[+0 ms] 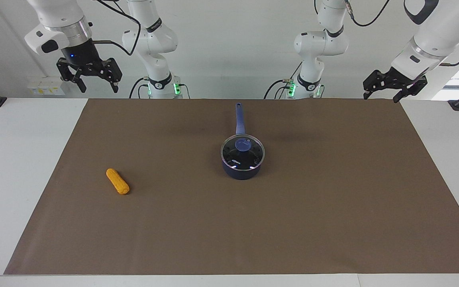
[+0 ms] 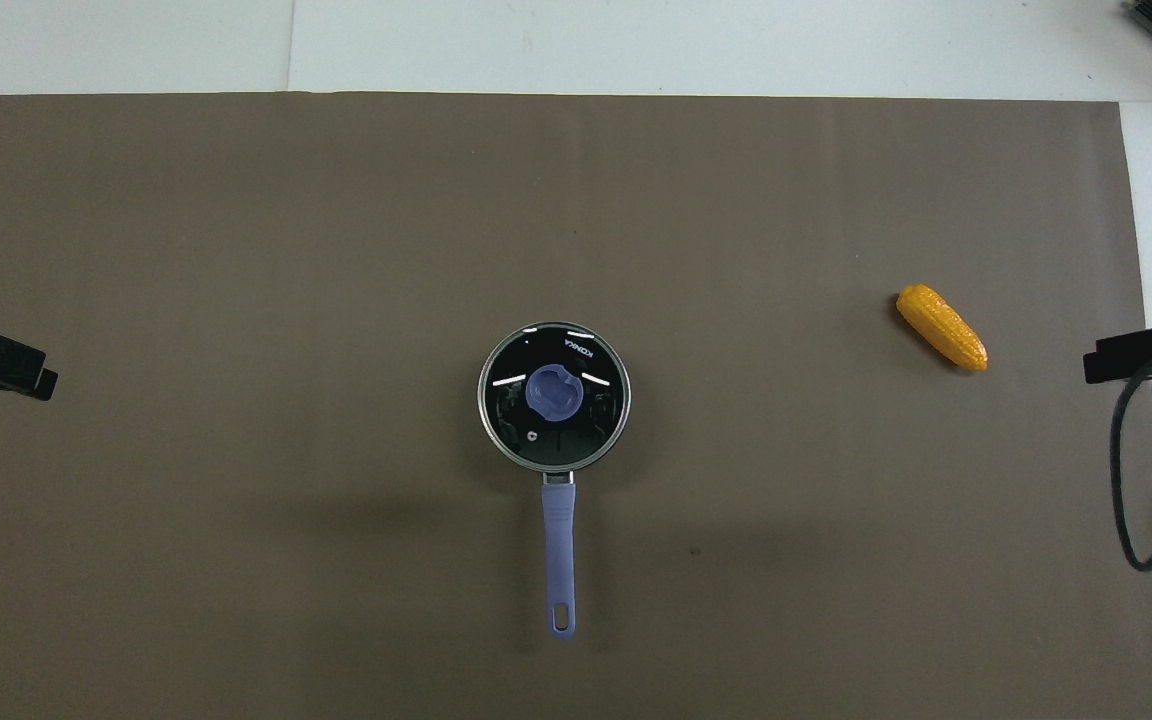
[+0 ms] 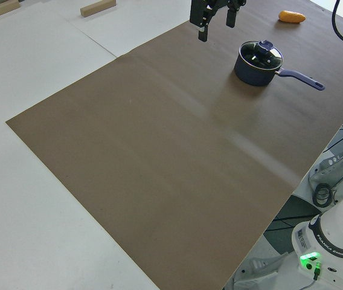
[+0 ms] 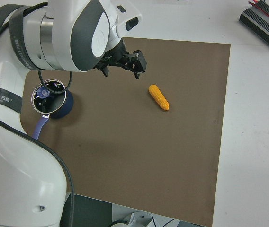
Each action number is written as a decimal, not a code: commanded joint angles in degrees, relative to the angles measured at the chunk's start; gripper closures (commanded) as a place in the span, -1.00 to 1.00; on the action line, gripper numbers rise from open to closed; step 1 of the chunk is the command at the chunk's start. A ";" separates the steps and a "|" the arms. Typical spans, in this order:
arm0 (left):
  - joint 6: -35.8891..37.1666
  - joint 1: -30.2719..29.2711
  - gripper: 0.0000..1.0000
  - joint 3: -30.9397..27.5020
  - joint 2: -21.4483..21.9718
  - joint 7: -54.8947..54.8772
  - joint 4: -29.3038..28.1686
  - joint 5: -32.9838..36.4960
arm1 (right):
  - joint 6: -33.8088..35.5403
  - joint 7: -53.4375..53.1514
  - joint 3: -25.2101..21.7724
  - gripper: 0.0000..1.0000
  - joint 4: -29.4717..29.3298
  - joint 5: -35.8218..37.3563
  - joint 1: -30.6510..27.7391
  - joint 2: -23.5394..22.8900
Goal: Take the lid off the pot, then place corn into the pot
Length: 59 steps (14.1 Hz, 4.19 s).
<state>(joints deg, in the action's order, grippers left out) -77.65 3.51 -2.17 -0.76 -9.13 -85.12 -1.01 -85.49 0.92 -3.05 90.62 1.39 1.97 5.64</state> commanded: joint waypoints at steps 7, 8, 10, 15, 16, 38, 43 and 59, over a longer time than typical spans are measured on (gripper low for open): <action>1.36 -0.70 -1.00 0.14 -0.12 -0.37 0.83 0.22 | 0.67 1.54 0.24 -1.00 2.55 -0.16 -0.39 2.27; 1.19 -0.70 -1.00 0.14 -0.03 -0.36 0.83 0.48 | 0.67 1.54 0.24 -1.00 2.55 -0.16 -0.39 2.27; 1.19 -0.70 -1.00 0.14 -0.03 -0.10 0.92 0.22 | 0.67 1.54 0.24 -1.00 2.55 -0.16 -0.30 2.27; 1.10 0.18 -1.00 0.84 0.06 -0.62 0.65 0.13 | 0.59 1.54 0.24 -1.00 2.55 -0.16 -0.30 2.27; 1.01 0.27 -1.00 1.02 0.15 -0.80 0.57 0.22 | 0.67 1.54 0.33 -1.00 2.55 -0.16 -0.30 2.27; -16.29 21.27 -1.00 1.20 -4.94 20.62 -7.78 -1.10 | 0.67 1.72 0.24 -1.00 2.72 -0.16 -0.39 2.36; -22.09 26.98 -1.00 1.11 -9.33 29.77 -8.49 -1.10 | 0.67 1.72 0.24 -1.00 2.90 -0.16 -0.39 2.63; -36.52 36.92 -1.00 1.11 -20.32 45.07 -8.14 -1.10 | 0.67 1.72 0.24 -1.00 3.34 -0.16 -0.39 2.80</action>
<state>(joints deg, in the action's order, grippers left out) -112.97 39.46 0.03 -20.14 35.26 -93.07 -1.66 -85.47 0.98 -3.02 92.53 1.39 1.99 7.02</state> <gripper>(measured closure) 0.000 0.000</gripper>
